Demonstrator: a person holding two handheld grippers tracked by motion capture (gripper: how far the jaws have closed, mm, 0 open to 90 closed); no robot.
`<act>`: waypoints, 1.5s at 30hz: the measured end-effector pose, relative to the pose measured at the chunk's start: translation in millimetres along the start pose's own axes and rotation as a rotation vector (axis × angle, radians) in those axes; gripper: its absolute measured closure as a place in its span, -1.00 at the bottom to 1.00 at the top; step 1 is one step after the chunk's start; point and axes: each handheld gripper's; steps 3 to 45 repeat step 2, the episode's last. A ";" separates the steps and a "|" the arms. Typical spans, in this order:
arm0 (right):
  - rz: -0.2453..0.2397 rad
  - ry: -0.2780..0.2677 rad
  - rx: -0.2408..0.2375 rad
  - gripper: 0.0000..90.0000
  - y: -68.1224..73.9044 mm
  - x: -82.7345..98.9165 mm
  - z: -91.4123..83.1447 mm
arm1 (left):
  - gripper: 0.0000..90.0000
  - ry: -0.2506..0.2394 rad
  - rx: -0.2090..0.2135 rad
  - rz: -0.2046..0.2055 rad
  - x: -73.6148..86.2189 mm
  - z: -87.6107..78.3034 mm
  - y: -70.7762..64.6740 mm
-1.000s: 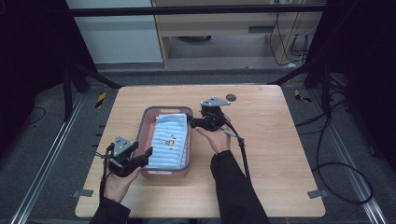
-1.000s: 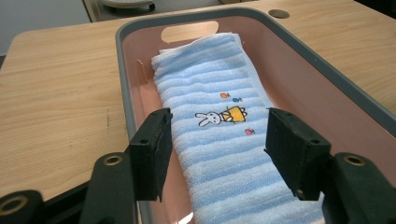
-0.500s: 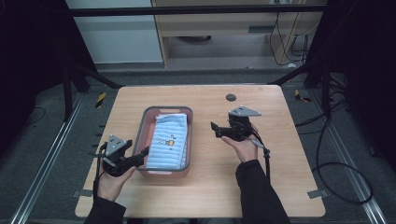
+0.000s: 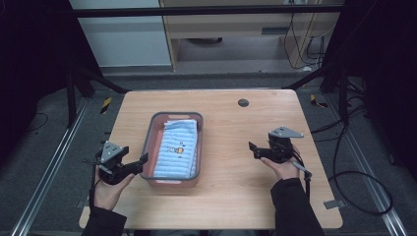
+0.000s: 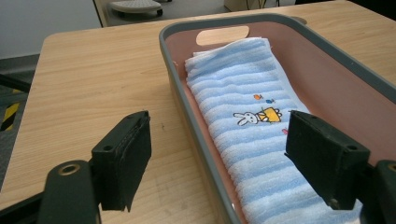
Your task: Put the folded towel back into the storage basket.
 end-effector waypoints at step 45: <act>0.000 0.003 0.009 -0.66 -3.1 3.1 -2.7 | -0.52 -0.003 -0.010 -0.004 1.3 -0.8 3.7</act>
Point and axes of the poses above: each handheld gripper's, and its own axes: z roughly forward along the jaws, x roughly out of its underside, y roughly to its left
